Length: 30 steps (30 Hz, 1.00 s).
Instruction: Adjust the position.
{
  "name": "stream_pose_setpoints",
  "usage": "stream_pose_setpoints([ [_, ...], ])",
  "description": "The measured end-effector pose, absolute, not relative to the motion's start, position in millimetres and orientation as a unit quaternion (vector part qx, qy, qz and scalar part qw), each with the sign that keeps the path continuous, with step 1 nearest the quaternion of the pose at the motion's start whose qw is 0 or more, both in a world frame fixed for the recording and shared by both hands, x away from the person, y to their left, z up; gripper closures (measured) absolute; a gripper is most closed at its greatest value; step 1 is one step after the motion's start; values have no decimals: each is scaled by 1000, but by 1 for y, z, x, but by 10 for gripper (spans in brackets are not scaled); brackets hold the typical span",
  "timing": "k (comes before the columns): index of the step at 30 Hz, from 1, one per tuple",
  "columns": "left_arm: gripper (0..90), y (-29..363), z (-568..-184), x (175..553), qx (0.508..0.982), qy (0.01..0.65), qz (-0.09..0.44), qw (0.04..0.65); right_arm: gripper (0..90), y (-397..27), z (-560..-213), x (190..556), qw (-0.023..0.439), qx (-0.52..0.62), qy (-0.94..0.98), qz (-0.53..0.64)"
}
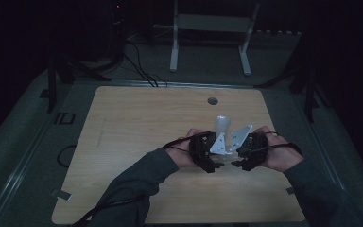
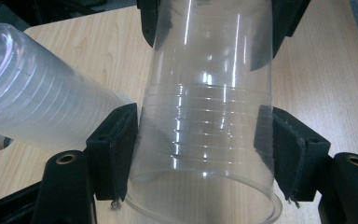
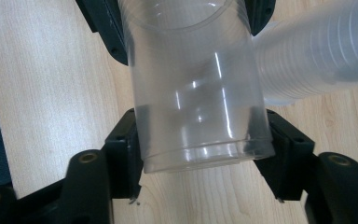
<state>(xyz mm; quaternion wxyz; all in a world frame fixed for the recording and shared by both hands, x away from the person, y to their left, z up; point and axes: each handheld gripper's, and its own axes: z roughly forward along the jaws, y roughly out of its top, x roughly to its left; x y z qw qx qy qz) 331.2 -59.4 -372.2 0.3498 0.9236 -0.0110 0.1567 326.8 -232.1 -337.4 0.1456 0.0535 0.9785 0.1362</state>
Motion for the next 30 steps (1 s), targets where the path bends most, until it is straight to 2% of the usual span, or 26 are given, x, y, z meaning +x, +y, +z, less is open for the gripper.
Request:
stream_pose_setpoints([
  [7, 258, -59, -373, 332, 919, -3, 150, 364, 413, -236, -338, 326, 149, 53, 977, 141],
  [12, 184, -57, -372, 333, 915, 8, 150, 375, 413, -243, -342, 325, 152, 66, 974, 153],
  [30, 189, -35, -360, 334, 886, 44, 153, 435, 413, -266, -356, 325, 162, 116, 960, 197],
])
